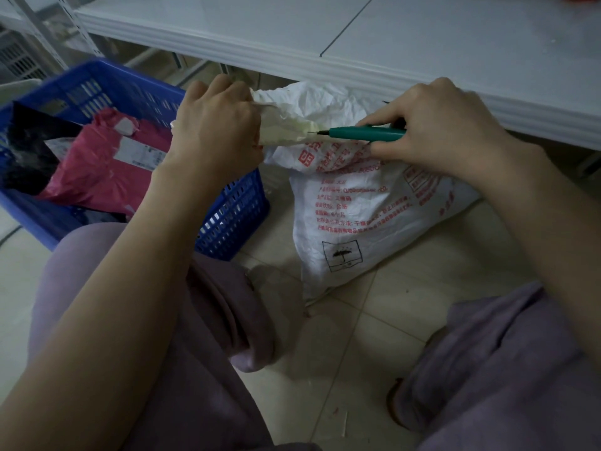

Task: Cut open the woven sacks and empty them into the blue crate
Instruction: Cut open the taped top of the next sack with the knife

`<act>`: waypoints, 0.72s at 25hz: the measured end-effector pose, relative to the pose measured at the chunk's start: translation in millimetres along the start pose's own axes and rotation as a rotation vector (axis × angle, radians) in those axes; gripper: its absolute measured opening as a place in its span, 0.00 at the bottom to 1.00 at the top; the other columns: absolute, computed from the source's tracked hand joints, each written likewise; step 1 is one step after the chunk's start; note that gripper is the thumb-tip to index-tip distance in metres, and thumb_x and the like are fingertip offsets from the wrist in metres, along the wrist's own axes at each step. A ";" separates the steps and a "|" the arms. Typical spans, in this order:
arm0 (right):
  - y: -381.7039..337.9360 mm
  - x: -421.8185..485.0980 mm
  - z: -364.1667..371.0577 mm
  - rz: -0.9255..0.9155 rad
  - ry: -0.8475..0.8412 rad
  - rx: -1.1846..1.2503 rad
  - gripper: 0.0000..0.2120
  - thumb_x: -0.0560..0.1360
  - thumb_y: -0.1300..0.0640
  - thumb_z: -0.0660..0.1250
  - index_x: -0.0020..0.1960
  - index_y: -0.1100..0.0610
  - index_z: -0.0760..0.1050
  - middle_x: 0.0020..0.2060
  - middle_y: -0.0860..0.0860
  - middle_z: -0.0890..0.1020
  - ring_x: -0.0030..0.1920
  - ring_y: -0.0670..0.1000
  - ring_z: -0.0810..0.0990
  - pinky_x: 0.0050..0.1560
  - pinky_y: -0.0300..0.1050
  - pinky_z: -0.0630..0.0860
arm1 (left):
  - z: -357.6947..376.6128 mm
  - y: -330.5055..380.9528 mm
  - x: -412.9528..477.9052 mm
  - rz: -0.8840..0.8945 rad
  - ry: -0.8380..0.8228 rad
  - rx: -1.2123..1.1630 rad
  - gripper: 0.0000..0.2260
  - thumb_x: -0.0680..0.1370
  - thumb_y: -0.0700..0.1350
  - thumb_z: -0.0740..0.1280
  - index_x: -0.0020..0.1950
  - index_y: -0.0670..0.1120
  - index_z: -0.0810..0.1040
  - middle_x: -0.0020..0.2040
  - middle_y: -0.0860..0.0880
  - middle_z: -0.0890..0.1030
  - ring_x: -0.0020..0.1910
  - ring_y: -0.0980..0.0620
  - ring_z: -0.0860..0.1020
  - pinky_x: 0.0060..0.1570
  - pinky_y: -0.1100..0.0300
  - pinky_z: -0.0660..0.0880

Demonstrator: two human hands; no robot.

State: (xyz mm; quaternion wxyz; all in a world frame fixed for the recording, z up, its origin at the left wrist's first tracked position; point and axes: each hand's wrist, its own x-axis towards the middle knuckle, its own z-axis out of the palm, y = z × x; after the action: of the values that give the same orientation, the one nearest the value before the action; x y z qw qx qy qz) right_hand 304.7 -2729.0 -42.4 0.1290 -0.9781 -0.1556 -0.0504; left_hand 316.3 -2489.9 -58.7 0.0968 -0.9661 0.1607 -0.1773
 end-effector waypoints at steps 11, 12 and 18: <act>17.6 24.0 27.6 0.112 0.005 0.281 0.15 0.71 0.58 0.73 0.56 0.57 0.76 0.50 0.52 0.79 0.49 0.50 0.75 0.43 0.38 0.66 | -5.8 -17.6 -5.7 -0.093 0.187 -0.314 0.04 0.72 0.41 0.68 0.44 0.42 0.80 0.46 0.45 0.79 0.48 0.43 0.76 0.43 0.52 0.68; 19.6 26.9 30.4 0.117 0.023 0.293 0.12 0.72 0.59 0.72 0.54 0.57 0.75 0.48 0.52 0.79 0.49 0.52 0.77 0.40 0.39 0.67 | -7.4 -18.6 -6.6 -0.100 0.201 -0.304 0.04 0.72 0.41 0.68 0.43 0.42 0.80 0.46 0.44 0.79 0.48 0.42 0.76 0.44 0.51 0.69; 16.1 31.8 31.0 0.154 0.223 0.373 0.13 0.74 0.59 0.70 0.57 0.57 0.74 0.50 0.54 0.81 0.48 0.52 0.78 0.45 0.39 0.67 | -8.2 0.6 -4.9 -0.048 0.163 0.029 0.13 0.70 0.43 0.70 0.53 0.41 0.81 0.62 0.40 0.74 0.61 0.39 0.70 0.61 0.45 0.63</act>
State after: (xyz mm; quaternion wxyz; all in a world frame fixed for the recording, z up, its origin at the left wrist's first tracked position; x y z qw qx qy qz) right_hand 341.7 -2726.2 -71.6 0.3275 -0.9346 -0.0720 -0.1184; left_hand 308.7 -2489.8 -52.9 0.0932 -0.9505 0.1421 -0.2601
